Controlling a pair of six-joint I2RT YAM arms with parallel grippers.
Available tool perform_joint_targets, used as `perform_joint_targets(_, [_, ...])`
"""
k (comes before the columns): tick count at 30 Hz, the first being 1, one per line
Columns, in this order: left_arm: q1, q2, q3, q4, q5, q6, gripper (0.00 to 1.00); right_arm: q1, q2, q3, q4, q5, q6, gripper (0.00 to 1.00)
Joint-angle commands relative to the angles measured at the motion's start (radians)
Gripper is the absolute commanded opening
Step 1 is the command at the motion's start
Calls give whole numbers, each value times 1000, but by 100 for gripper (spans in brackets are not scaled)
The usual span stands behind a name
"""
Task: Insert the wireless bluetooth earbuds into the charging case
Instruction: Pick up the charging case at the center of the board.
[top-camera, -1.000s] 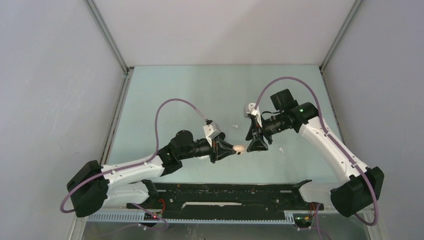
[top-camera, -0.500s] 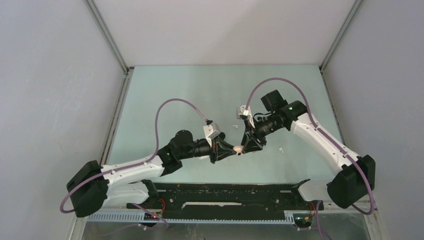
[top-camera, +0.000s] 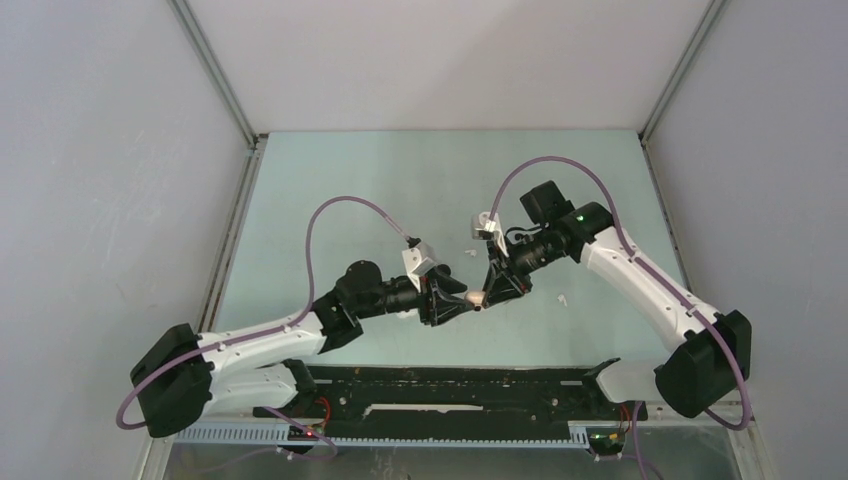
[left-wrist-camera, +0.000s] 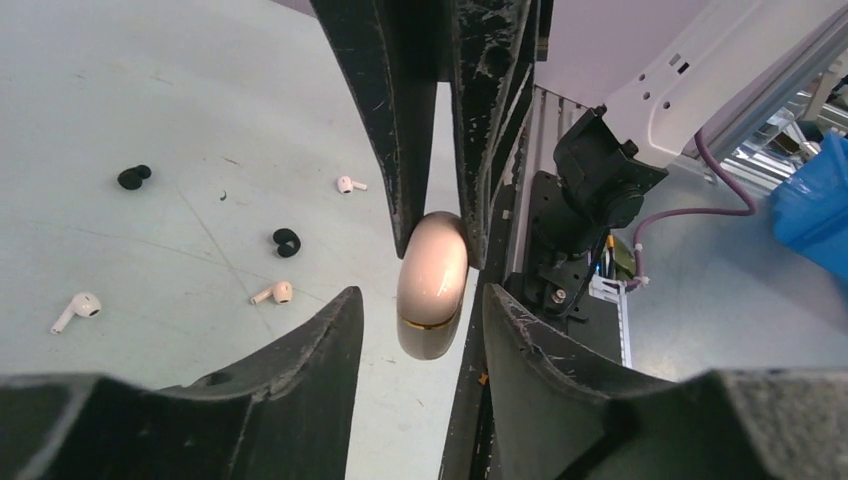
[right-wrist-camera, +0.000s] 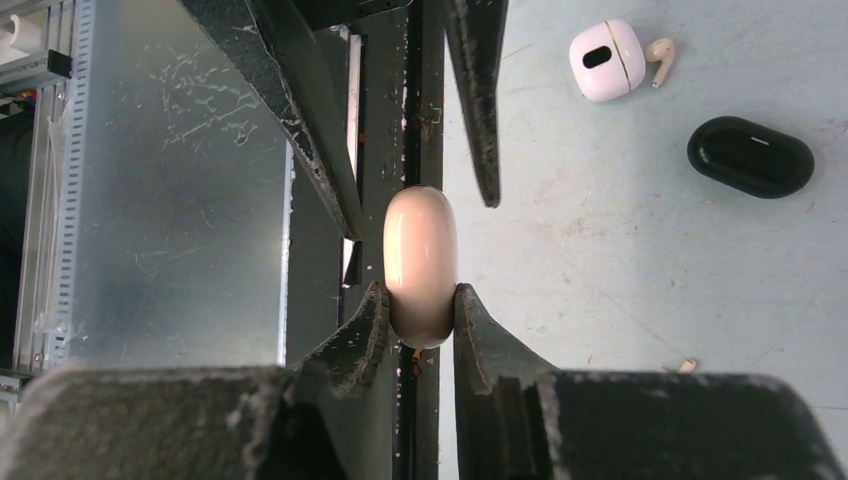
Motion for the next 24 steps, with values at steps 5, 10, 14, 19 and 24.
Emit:
perform_joint_targets(5, [-17,12,-15,100,11,14,51,8,-86,26,4,16,12,6])
perform_joint_targets(10, [-22,42,2,102,25,24,51,9,-89,28,7,5,17,6])
perform_joint_targets(14, [-22,56,10,102,42,26,44,10,-90,28,12,7,22,6])
perform_joint_targets(19, [-24,66,12,107,54,26,40,14,-84,28,23,5,36,6])
perform_joint_targets(24, [-27,67,16,113,67,23,40,16,-77,26,29,1,44,6])
